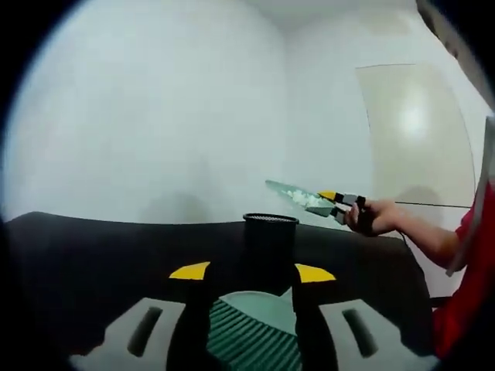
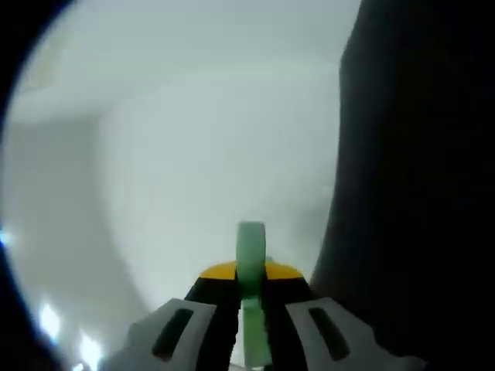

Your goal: Pick up the broom and sweep the trash on the tabletop into the dustpan.

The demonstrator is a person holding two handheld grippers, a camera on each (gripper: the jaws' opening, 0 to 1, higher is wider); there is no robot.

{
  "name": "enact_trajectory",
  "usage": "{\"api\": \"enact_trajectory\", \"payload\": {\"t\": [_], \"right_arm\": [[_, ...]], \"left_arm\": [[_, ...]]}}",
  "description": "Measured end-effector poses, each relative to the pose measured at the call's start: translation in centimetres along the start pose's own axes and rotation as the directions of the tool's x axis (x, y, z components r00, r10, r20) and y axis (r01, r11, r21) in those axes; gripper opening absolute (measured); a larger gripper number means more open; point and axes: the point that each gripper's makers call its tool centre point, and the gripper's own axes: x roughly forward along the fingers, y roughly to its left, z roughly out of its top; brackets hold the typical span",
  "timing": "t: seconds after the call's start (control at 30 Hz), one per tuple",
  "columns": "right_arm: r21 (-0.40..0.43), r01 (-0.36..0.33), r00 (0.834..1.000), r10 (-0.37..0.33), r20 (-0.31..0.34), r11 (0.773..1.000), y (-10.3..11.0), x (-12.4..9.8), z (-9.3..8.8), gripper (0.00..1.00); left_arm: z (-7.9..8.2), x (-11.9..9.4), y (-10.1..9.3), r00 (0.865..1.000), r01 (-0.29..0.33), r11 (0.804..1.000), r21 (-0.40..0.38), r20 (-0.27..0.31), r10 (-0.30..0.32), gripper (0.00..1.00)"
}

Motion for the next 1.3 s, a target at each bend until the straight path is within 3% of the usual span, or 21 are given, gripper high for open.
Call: {"api": "enact_trajectory", "payload": {"t": [0.37, 0.6, 0.83, 1.0, 1.3], "right_arm": [[-0.01, -0.104, 0.995, 0.104, 0.0, 0.995, 0.9, 2.1, -1.2, 0.11], [-0.119, -0.191, 0.981, 0.193, 0.006, 0.974, 3.0, 2.3, -2.1, 0.11], [-0.216, -0.204, 0.979, 0.204, -0.022, 0.955, 3.5, 3.1, -3.0, 0.11], [-0.319, -0.203, 0.979, 0.202, -0.036, 0.926, 3.2, 3.1, -3.3, 0.11], [-0.354, -0.231, 0.972, 0.231, -0.043, 0.906, 3.6, 3.0, -3.4, 0.11]], "left_arm": [[0.0, -0.1, 0.0, 1.0, 0.001, 1.0, -0.007, 0.001, -0.001, 0.37], [0.0, -0.1, 0.0, 1.0, 0.004, 1.0, -0.012, 0.0, -0.004, 0.36], [0.0, -0.2, 0.0, 1.0, 0.006, 1.0, -0.016, 0.004, -0.006, 0.36], [0.0, -0.2, 0.1, 1.0, 0.006, 1.0, -0.018, 0.004, -0.006, 0.35], [-0.2, -0.2, 0.2, 1.0, 0.006, 1.0, -0.03, -0.001, -0.006, 0.34]]}}
